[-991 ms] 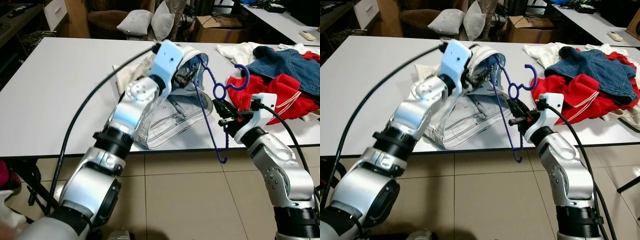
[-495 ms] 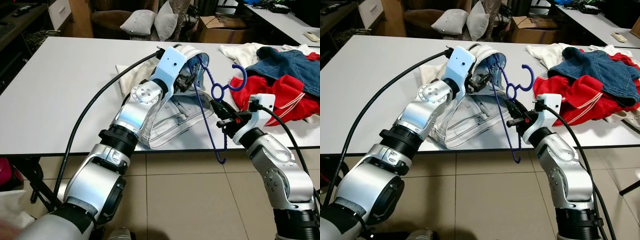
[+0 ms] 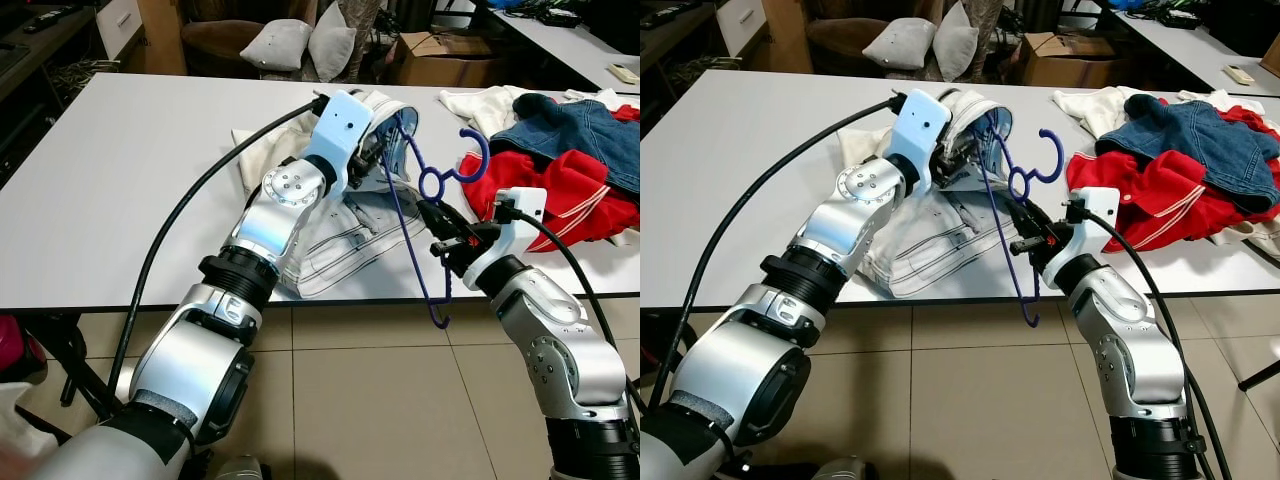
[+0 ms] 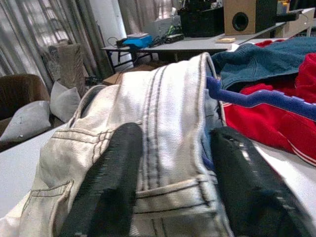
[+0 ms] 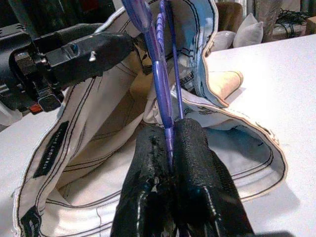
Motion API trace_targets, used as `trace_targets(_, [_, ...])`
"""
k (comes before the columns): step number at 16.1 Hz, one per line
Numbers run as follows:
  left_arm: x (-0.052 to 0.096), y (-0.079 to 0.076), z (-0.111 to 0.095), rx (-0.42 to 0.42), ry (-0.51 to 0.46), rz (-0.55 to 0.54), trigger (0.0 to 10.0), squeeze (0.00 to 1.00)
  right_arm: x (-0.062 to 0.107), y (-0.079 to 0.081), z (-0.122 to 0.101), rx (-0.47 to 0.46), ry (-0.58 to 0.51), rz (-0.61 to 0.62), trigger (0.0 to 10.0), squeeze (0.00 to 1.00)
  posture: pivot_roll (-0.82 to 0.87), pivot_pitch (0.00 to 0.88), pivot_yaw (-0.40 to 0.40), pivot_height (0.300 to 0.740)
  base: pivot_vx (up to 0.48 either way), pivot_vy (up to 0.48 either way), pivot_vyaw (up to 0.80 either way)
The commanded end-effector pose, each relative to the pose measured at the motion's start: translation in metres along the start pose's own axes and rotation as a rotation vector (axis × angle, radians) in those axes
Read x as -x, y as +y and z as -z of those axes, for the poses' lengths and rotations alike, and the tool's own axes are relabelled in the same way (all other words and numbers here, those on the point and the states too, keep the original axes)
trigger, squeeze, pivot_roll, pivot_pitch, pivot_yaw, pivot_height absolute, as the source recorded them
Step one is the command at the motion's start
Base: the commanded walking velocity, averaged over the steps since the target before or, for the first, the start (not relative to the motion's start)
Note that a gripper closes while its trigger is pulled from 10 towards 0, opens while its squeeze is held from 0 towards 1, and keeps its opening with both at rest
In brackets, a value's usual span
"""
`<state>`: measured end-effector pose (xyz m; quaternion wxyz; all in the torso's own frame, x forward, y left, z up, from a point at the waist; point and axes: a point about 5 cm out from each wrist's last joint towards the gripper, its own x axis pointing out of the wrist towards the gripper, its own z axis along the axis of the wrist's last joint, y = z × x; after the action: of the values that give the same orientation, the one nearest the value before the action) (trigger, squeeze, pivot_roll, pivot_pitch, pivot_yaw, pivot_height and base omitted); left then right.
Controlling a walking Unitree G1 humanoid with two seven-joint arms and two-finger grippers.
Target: Hang hanger
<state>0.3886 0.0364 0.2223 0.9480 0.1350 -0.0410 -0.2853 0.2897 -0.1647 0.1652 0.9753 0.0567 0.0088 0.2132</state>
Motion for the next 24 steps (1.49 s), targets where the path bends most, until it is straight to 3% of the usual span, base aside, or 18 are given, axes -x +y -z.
trace_targets(1, [-0.003,-0.002,-0.007,-0.001,-0.017,0.01,0.0,0.0,0.002,0.002,-0.004,0.004,-0.014,-0.014,10.0,0.0,-0.04,0.0,-0.04,0.74,0.0,0.0,0.0])
trace_targets(11, [-0.002,0.007,-0.01,0.084,-0.057,-0.047,0.0,0.0,0.002,0.003,-0.003,0.006,-0.005,-0.03,10.0,0.0,-0.03,0.0,-0.056,0.74,0.0,0.0,0.0])
trace_targets(14, [-0.001,0.013,-0.02,0.139,-0.12,-0.075,0.0,0.0,0.003,0.004,-0.001,0.005,0.005,-0.037,10.0,0.0,-0.03,0.0,-0.058,0.74,0.0,0.0,0.0])
trace_targets(17, [0.003,0.022,-0.043,0.195,-0.254,-0.093,0.0,0.0,0.009,0.006,0.015,0.013,0.101,-0.053,10.0,0.0,-0.04,0.0,-0.068,0.74,0.0,0.0,0.0])
trace_targets(19, [0.01,0.035,-0.057,0.239,-0.332,-0.121,0.0,0.0,0.011,0.01,0.033,0.023,0.226,-0.062,10.0,0.0,-0.04,0.0,-0.06,0.74,0.0,0.0,0.0])
trace_targets(21, [0.019,0.05,-0.067,0.245,-0.381,-0.152,0.0,0.0,0.02,0.003,0.055,-0.013,0.343,0.028,10.0,0.0,-0.03,0.0,-0.05,0.74,0.0,0.0,0.0])
trace_targets(23, [0.027,0.055,-0.068,0.238,-0.397,-0.156,0.0,0.0,0.026,-0.002,0.06,-0.039,0.356,0.076,10.0,0.0,-0.03,0.0,-0.042,0.74,0.0,0.0,0.0])
trace_targets(24, [0.037,0.059,-0.064,0.219,-0.399,-0.152,0.0,0.0,0.028,-0.012,0.058,-0.083,0.334,0.163,10.0,0.0,-0.03,0.0,-0.035,0.74,0.0,0.0,0.0])
